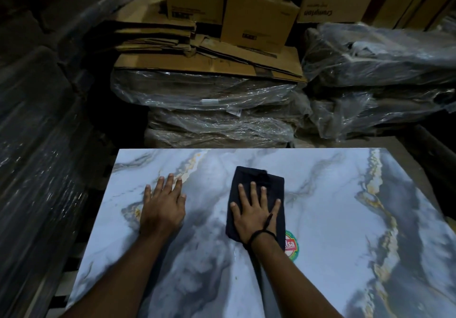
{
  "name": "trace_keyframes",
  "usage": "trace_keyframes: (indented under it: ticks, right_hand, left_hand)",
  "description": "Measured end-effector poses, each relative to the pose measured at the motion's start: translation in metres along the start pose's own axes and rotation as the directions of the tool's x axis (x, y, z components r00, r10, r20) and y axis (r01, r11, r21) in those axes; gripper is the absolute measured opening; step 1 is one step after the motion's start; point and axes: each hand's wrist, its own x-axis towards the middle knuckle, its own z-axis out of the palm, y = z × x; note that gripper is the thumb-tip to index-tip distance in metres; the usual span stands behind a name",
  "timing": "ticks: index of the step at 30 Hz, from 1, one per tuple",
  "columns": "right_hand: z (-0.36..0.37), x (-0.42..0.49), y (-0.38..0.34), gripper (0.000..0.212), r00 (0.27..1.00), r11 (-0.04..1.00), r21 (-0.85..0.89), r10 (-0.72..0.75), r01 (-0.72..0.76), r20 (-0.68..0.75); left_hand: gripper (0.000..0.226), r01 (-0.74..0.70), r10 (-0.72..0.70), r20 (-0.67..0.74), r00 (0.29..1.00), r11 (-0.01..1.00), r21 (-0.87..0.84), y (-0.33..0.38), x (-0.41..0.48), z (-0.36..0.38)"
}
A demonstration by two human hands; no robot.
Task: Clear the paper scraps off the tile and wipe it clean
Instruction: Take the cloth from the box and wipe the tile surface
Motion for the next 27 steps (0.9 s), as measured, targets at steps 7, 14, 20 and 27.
trace_keyframes:
  ticks: [7, 14, 20, 27]
  right_hand:
    - [0.009, -0.023, -0.014, 0.074, 0.984, 0.984, 0.04, -0.175, 0.175, 0.012]
    - [-0.027, -0.022, 0.029, 0.044, 0.956, 0.705, 0.705, 0.151, 0.074, -0.252]
    - [-0.05, -0.029, 0.047, 0.067, 0.921, 0.836, 0.394, 0.376, -0.383, 0.097]
    - [-0.053, -0.02, 0.038, 0.064, 0.871, 0.734, 0.47, 0.394, -0.49, 0.293]
  left_hand:
    - [0.035, -0.147, 0.155, -0.297, 0.942, 0.988, 0.048, 0.007, -0.009, -0.003]
    - [0.044, 0.017, -0.05, -0.13, 0.99, 0.969, -0.245, 0.069, -0.029, -0.023]
    - [0.038, 0.304, -0.246, 0.191, 0.95, 0.866, -0.396, 0.116, -0.031, -0.026]
    - [0.035, 0.526, -0.351, 0.394, 0.85, 0.615, -0.588, 0.127, -0.026, -0.034]
